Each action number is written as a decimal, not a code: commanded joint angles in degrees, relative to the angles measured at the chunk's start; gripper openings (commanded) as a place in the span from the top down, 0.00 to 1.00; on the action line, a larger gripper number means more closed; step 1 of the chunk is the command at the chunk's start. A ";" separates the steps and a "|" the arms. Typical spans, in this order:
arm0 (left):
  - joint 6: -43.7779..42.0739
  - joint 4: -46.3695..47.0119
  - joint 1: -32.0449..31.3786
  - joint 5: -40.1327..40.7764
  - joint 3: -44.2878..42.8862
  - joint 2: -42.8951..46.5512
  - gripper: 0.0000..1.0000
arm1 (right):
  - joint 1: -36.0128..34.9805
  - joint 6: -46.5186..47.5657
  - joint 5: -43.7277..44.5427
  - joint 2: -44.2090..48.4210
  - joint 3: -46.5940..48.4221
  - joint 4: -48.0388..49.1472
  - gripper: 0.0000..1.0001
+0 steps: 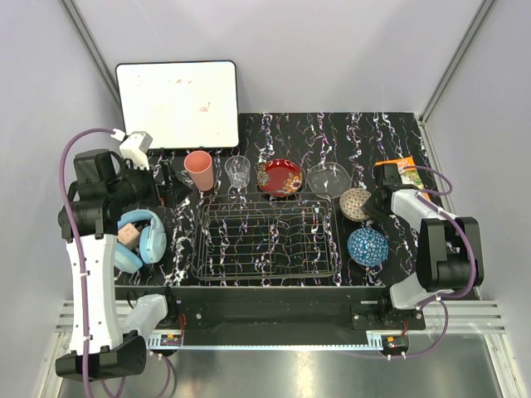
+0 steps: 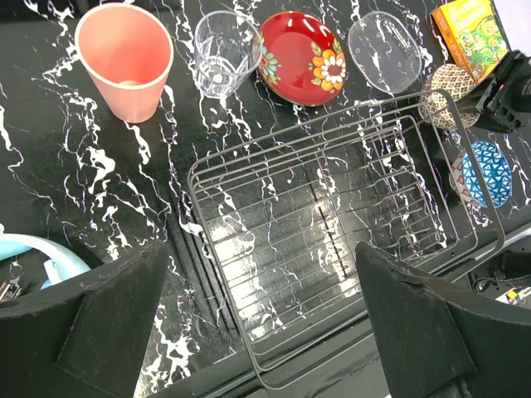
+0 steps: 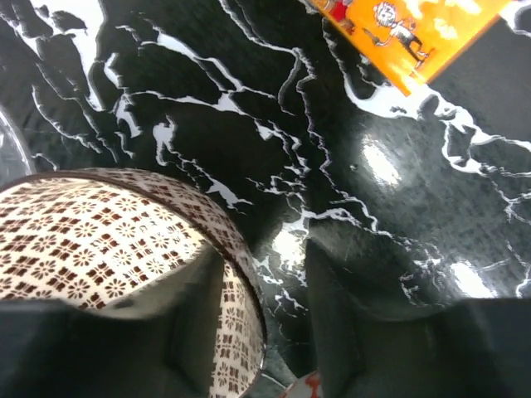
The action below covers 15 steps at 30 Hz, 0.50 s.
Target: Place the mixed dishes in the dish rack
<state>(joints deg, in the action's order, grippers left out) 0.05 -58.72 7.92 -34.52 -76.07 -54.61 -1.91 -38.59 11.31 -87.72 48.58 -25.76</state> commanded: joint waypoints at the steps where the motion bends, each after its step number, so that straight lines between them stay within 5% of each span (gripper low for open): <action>1: 0.30 1.94 0.16 0.51 0.92 1.17 0.01 | 0.07 0.09 -0.59 0.45 -0.50 3.08 0.67; 10: 0.30 2.73 0.07 1.12 2.86 1.96 0.01 | 0.07 1.15 -0.94 5.01 -1.29 3.00 1.00; 15: 0.30 3.17 0.07 1.56 4.26 3.02 0.01 | 0.07 1.41 1.25 13.26 -1.12 0.90 1.00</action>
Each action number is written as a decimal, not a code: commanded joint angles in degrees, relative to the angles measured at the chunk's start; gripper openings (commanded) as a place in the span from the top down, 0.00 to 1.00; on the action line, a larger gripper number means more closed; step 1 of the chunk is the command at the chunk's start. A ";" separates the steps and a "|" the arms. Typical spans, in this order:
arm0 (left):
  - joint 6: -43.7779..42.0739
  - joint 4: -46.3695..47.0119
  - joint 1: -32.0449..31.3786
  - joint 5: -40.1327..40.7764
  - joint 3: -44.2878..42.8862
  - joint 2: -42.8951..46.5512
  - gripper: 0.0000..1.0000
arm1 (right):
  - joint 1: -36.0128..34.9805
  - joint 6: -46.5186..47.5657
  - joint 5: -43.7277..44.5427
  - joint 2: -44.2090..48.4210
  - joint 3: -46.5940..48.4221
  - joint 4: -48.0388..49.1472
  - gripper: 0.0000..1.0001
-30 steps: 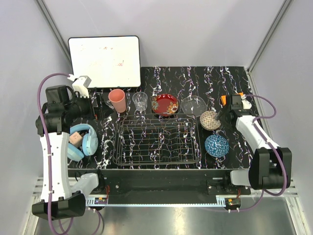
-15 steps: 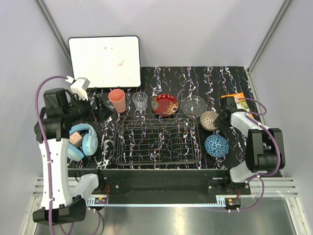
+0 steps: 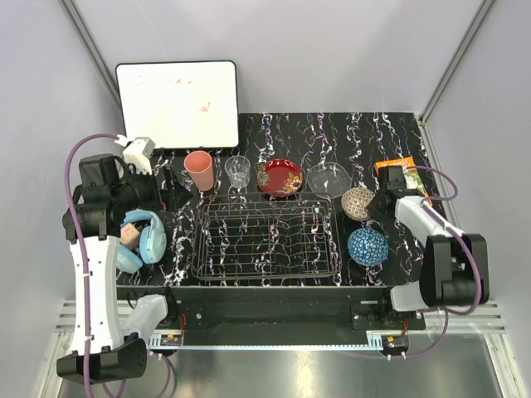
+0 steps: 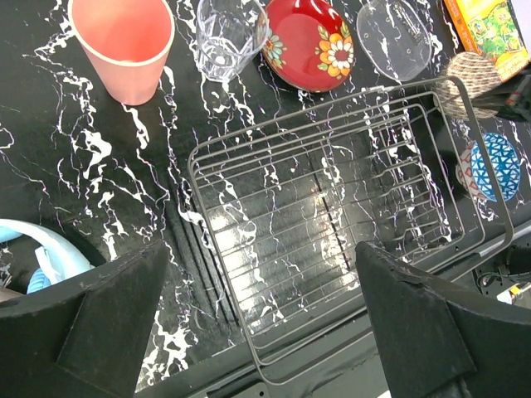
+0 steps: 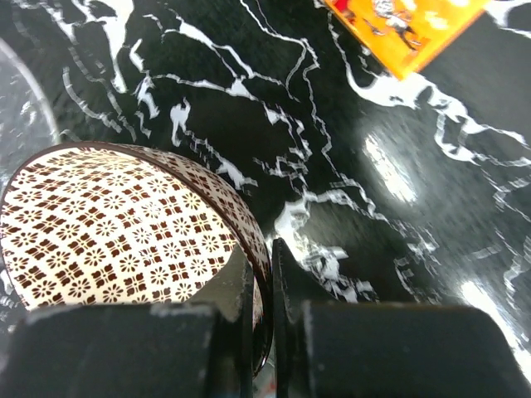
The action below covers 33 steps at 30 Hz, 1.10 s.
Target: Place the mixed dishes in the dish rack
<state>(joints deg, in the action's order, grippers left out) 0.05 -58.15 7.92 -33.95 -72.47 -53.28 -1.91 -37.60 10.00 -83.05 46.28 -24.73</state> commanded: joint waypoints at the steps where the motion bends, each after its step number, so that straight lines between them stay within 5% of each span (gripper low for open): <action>1: 0.30 2.69 0.07 1.26 0.75 1.86 0.01 | -0.02 0.51 3.18 10.17 1.44 -0.92 1.00; 6: 0.30 2.69 0.07 1.61 1.18 2.74 0.01 | -3.53 3.32 8.27 20.81 6.62 -6.97 1.00; 12: 1.00 2.69 0.07 0.82 1.98 2.83 0.01 | -20.83 5.17 24.08 23.11 15.93 -17.16 1.00; 17: 0.30 2.43 0.07 3.01 0.84 3.53 0.01 | -36.37 4.39 41.04 16.88 22.52 -25.97 1.00; 22: -2.25 0.85 -0.01 5.31 -0.57 4.23 0.01 | -43.70 -0.53 52.56 4.42 28.59 -39.58 1.00; 29: -2.60 0.50 0.16 5.65 0.04 4.32 0.01 | -48.36 -23.90 60.75 -15.46 39.76 -68.57 1.00; 33: -2.69 0.58 0.16 5.74 -0.13 4.15 0.01 | -51.87 -25.15 60.40 -19.51 40.29 -68.43 1.00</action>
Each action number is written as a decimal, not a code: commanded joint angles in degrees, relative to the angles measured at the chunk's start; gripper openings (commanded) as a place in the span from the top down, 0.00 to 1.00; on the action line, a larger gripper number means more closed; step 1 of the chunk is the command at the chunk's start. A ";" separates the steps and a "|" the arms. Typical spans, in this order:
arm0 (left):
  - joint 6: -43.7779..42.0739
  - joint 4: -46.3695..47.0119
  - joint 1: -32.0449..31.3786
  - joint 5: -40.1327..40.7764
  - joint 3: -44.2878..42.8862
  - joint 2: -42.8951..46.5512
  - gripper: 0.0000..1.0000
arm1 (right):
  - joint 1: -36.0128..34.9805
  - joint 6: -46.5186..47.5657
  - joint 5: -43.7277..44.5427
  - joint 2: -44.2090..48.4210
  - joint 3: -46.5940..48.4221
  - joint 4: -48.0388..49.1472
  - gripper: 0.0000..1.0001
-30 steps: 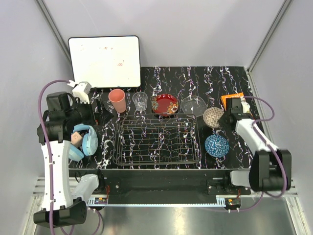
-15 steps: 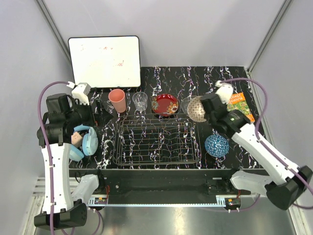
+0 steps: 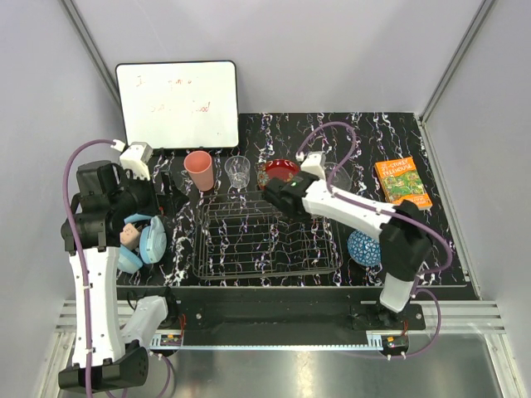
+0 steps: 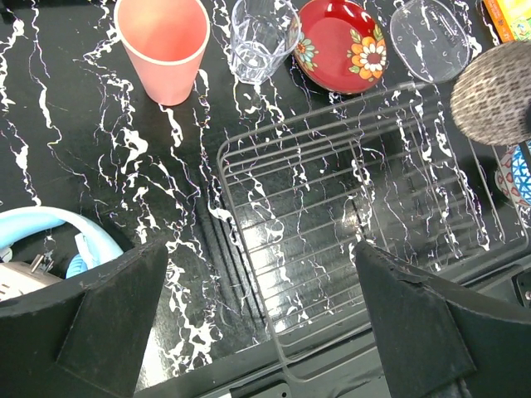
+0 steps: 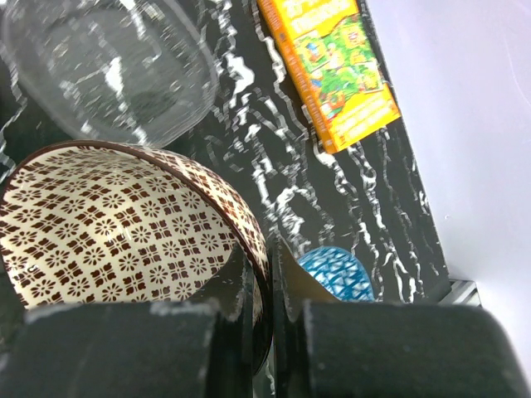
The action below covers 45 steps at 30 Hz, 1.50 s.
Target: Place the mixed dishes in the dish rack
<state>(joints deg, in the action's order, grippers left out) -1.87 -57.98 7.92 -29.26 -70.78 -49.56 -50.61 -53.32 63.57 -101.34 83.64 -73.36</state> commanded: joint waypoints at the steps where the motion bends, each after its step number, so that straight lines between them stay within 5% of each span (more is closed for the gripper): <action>1: -0.85 0.32 0.08 0.96 -1.73 0.52 0.01 | -4.05 -9.69 6.48 -1.66 3.11 -19.80 1.00; 13: -1.30 0.41 0.07 0.96 -1.29 0.87 0.01 | -9.07 -10.58 4.72 -6.94 1.71 -19.54 1.00; 45: -0.41 0.32 0.07 -3.53 0.12 2.10 0.01 | -9.07 -0.83 4.02 2.29 -1.28 -19.36 1.00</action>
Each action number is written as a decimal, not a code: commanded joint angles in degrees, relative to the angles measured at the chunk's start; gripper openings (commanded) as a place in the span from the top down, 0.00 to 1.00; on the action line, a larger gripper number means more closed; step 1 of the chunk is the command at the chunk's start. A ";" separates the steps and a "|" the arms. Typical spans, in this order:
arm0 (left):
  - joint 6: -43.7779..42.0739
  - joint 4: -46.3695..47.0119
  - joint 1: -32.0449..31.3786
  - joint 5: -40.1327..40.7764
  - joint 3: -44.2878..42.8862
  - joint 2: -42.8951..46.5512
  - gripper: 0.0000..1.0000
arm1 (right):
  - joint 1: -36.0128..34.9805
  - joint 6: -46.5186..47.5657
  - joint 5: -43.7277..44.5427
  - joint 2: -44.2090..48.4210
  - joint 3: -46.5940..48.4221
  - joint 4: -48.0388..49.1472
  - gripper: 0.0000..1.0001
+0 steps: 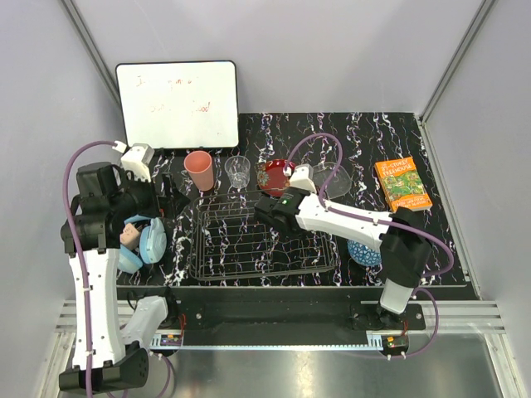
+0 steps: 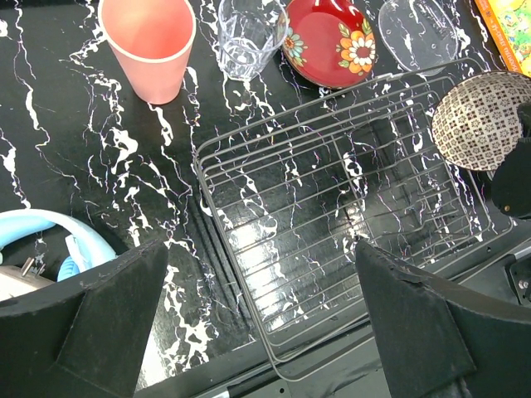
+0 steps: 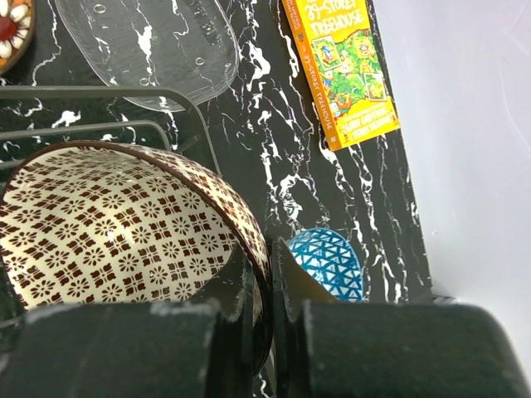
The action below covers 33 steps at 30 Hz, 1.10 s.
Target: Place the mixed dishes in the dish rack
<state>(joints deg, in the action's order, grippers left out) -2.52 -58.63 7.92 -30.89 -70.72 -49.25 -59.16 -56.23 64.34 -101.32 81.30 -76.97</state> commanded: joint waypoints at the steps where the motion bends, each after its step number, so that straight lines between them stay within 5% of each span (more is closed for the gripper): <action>1: 0.24 0.97 0.07 -1.89 0.23 1.97 0.01 | -0.26 2.52 3.25 2.35 0.97 -15.67 1.00; 24: -1.34 -0.87 0.07 -2.86 -1.09 3.72 0.01 | 0.71 9.47 -0.17 -8.10 3.52 -15.49 0.99; 33: -1.52 -1.31 0.16 -3.73 -1.09 3.55 0.01 | 0.36 9.29 0.09 -6.18 3.60 -15.58 0.55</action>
<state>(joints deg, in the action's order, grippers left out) -3.64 -60.82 7.92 -32.62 -70.63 -45.78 -58.57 -46.37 62.00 -110.43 82.91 -76.27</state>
